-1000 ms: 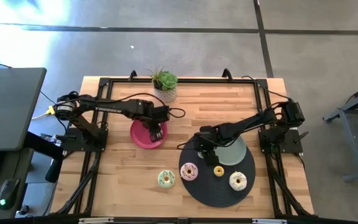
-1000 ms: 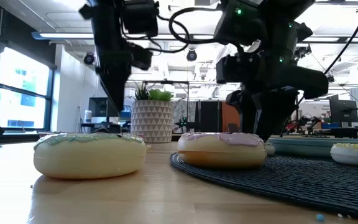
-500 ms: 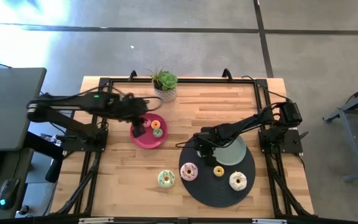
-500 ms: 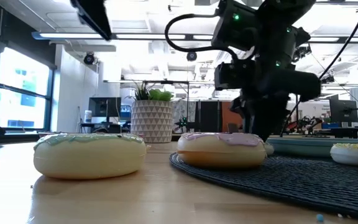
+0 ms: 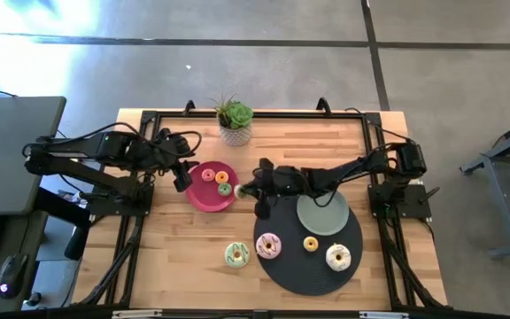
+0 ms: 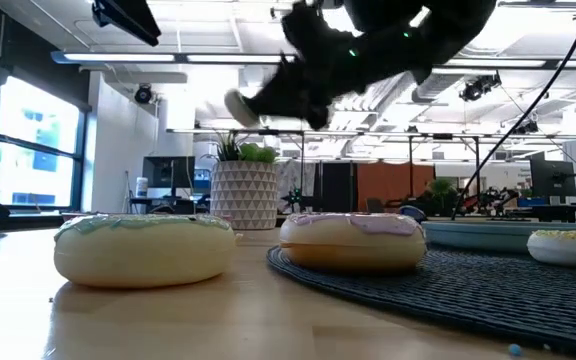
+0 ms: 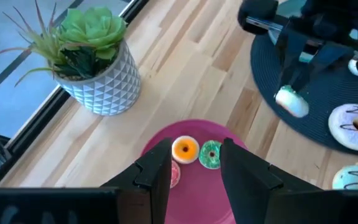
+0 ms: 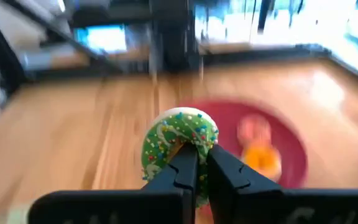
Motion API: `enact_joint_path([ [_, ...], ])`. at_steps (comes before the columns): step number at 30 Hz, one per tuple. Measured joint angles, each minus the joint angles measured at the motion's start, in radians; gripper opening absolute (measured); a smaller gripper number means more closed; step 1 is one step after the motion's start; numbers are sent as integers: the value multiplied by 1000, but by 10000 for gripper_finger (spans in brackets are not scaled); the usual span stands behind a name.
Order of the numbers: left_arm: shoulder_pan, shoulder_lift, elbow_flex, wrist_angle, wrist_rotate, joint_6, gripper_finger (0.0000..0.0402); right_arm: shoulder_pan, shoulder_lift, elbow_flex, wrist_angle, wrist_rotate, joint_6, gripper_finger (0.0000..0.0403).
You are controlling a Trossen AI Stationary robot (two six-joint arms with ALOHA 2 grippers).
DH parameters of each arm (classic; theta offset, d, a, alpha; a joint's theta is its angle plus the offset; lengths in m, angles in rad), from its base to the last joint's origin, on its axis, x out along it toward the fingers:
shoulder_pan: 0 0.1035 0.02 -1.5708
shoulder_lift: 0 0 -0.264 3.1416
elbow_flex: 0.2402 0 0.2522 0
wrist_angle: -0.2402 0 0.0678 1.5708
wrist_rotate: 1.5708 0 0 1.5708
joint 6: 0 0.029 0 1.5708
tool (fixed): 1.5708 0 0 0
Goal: Pick & Place donuts
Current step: Put the small green donut on the pink plate
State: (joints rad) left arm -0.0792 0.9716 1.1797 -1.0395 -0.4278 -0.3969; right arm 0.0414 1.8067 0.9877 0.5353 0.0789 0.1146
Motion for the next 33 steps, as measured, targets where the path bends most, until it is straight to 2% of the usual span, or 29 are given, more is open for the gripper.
enact_joint_path([
  [2, 0, 0, 0, -1, 0, 0, 129, -4, 29, 1, 70, -2, -8, 8],
  [5, 0, 7, 0, -1, 0, 2, 129, -4, 107, 43, 62, -4, 15, 8],
  [8, 0, 11, 0, 0, -3, 2, 129, -4, 202, 151, -22, -9, 15, 14],
  [13, 0, 10, 0, 1, -5, 2, 129, -11, 341, 369, -307, -43, -40, 14],
  [19, 0, 10, 0, 1, -5, 2, 129, -11, 447, 547, -378, -43, -95, 11],
  [26, 0, 10, 0, -1, 8, 2, 129, -26, 506, 623, -457, 18, -124, 28],
  [33, 0, 10, 0, -1, 17, 2, 129, -49, 506, 617, -514, -13, -135, 47],
])
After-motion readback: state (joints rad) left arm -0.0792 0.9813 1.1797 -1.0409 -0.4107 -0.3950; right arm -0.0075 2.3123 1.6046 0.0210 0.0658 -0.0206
